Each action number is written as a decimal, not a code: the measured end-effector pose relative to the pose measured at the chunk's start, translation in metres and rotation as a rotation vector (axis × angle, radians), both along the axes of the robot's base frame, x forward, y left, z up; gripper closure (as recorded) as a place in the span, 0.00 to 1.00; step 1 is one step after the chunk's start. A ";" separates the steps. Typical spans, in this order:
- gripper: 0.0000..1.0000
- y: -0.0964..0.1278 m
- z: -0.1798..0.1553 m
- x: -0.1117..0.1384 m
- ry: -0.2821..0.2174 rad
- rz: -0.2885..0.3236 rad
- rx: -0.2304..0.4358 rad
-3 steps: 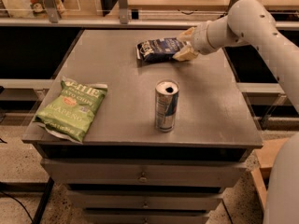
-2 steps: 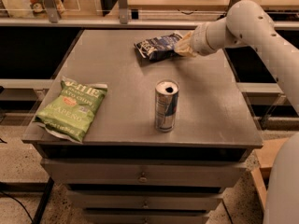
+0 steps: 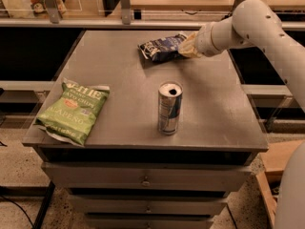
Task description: Move blue chip bag near redbull can
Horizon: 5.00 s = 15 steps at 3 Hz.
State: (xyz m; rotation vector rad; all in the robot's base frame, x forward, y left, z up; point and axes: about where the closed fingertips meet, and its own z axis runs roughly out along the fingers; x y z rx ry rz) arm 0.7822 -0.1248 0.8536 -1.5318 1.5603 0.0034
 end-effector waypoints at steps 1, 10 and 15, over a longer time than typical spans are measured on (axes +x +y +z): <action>1.00 0.000 0.013 -0.008 -0.025 0.017 0.008; 0.00 0.000 0.026 -0.054 -0.027 0.028 0.038; 0.44 0.023 0.000 -0.016 0.024 0.027 0.062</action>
Offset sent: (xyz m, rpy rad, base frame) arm -0.0606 -0.0173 0.0408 0.0134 -0.0608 0.1122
